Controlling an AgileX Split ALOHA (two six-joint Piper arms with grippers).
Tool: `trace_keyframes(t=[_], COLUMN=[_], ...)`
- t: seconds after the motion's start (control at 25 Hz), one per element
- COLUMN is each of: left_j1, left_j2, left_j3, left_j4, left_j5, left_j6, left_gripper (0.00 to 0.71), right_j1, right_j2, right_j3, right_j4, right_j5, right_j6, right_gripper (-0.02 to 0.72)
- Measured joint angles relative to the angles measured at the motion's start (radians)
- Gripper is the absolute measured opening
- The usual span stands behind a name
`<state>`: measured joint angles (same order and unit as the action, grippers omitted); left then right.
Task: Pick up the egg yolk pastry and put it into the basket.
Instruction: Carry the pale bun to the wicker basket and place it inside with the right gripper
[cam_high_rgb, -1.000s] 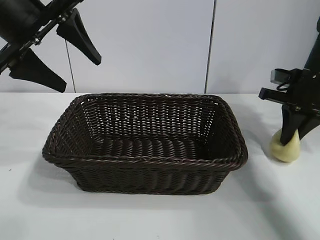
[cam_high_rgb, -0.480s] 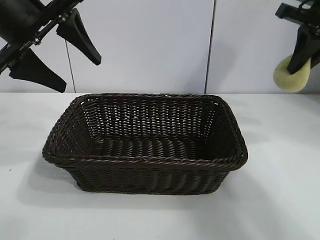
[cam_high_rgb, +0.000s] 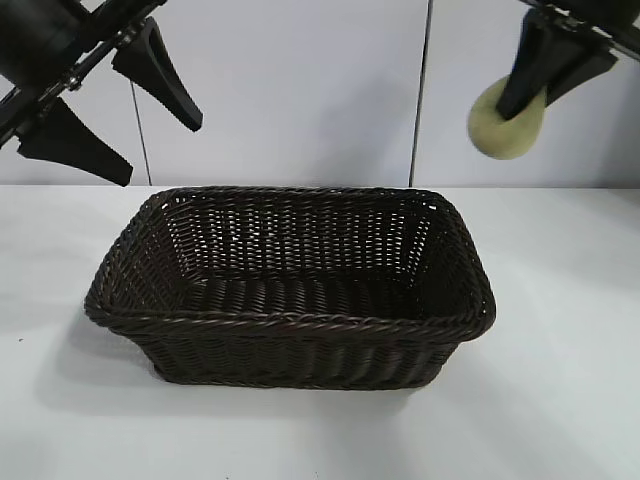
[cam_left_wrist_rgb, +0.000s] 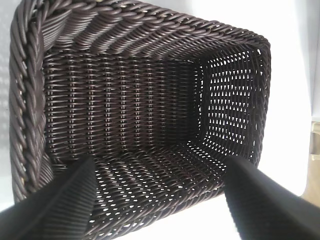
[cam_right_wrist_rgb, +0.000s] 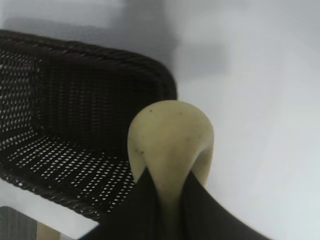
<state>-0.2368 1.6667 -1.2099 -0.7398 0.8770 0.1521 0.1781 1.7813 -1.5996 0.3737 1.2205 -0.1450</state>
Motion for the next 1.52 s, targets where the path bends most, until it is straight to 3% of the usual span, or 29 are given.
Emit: trace_keyframes(t=[0.36,0.72,1.24,1.36,1.52], left_j1=[0.0,0.0,0.0,0.0,0.0], left_j2=[0.0,0.0,0.0,0.0,0.0], left_j3=[0.0,0.0,0.0,0.0,0.0], left_j4=[0.001,0.001,0.001,0.001,0.001], left_j5=[0.01,0.01,0.01,0.01,0.01], left_j6=[0.0,0.0,0.001,0.001,0.001], left_gripper=[0.524,0.524,0.524,0.524,0.524], right_j1=[0.192,0.203,0.203,0.203,0.203], right_j2=[0.0,0.019,0.263,0.266,0.263], right_j3=[0.0,0.0,0.0,0.001,0.001], right_j4=[-0.001,-0.005,0.076,0.081,0.085], right_j5=[-0.027,-0.041,-0.09,-0.101,-0.105], right_j6=[0.035,0.066,0.05,0.048,0.048], right_gripper=[0.055,0.055,0.056,0.111,0.295])
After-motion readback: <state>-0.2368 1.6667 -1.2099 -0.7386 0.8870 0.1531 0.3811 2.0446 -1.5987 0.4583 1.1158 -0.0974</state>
